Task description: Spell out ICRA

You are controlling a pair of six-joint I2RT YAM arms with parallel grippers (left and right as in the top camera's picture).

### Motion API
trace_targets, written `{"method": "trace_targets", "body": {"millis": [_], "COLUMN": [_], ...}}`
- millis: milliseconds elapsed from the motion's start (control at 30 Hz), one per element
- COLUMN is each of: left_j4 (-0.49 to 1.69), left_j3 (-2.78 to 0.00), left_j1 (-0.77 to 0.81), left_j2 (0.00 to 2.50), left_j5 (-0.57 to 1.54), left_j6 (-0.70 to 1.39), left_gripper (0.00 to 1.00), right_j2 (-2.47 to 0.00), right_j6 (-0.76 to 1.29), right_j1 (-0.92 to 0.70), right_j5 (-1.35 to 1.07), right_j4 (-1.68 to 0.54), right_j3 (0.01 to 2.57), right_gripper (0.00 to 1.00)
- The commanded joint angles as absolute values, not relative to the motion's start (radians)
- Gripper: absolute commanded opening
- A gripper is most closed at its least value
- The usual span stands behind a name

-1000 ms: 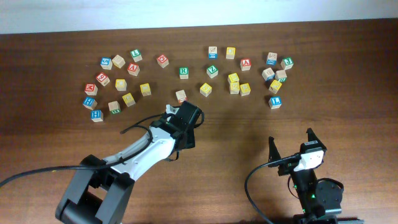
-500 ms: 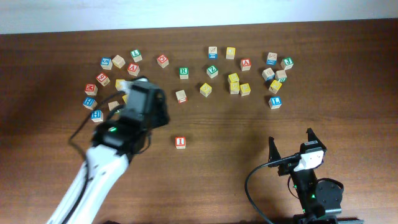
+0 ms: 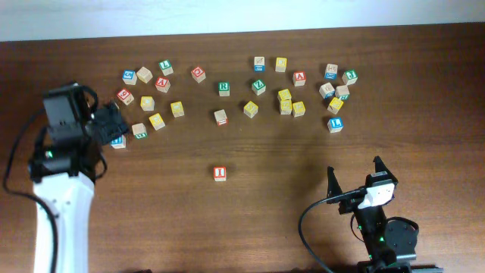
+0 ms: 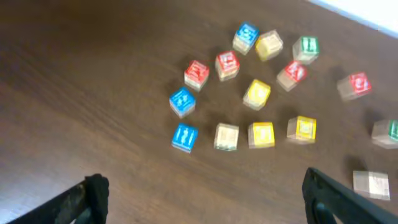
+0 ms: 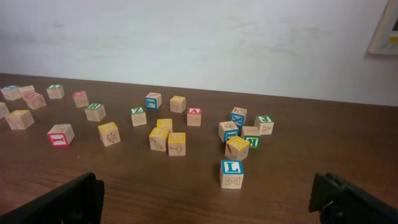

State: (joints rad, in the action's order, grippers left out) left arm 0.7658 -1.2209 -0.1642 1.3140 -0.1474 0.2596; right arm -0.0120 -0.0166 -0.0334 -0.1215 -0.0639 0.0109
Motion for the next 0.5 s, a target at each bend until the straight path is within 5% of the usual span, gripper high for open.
{"method": "trace_targets", "body": {"millis": [0,100,467], "left_j4": [0.902,0.997,0.963], "left_j3": [-1.475,-1.658,-1.604], "left_j1": [-0.168,-0.168,-0.166], "left_j2": [1.505,1.721,1.739], "left_j5": [-0.065,-0.009,0.041], "left_j6": [0.166,0.166,0.073], "left_gripper": [0.95,0.99,1.00], "right_j2": [-0.006,-0.006,-0.006], "right_j6": [-0.019,-0.019,-0.019], "right_j1": [-0.039,-0.039,-0.039], "right_j5": [-0.120,-0.120,-0.120], "right_j4": [-0.071,-0.071,-0.071], "right_j3": [0.006,0.006,0.006], "right_gripper": [0.99,0.99,0.99]}}
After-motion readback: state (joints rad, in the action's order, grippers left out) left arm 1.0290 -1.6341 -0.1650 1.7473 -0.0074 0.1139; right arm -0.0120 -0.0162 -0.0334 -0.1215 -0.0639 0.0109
